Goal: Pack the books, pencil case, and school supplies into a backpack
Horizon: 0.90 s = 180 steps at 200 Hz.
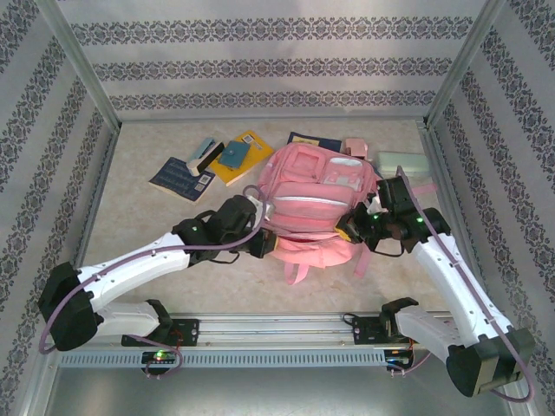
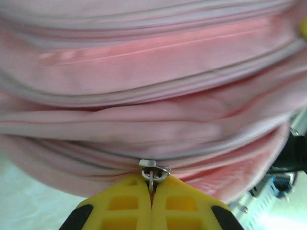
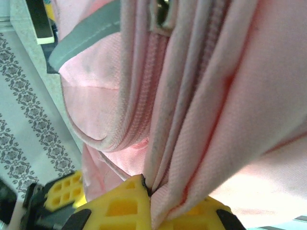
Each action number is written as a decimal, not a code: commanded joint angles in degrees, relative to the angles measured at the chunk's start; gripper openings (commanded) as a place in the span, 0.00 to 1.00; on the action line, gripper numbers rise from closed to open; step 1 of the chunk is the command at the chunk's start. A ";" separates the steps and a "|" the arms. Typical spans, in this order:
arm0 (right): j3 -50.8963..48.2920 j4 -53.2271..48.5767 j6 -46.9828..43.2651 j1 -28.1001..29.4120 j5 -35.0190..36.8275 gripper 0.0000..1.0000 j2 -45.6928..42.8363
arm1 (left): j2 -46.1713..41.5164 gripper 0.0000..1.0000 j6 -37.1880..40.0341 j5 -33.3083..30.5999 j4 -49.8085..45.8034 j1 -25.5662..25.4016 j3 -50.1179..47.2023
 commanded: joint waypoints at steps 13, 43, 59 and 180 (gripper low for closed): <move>6.59 -5.05 -6.70 -0.51 0.47 0.00 1.06 | -0.85 0.00 0.53 -2.76 4.06 9.86 -7.21; 11.33 -3.30 -7.67 0.93 -4.16 0.00 3.29 | -2.93 0.00 4.69 0.00 4.75 13.83 -6.04; 15.35 -2.09 -7.83 2.53 -5.69 0.00 5.11 | -5.88 0.00 6.00 1.28 4.71 13.82 -4.63; 43.10 -2.75 -15.59 13.37 -6.99 0.00 27.49 | -27.20 0.00 -2.72 -2.85 -2.63 -1.90 -8.96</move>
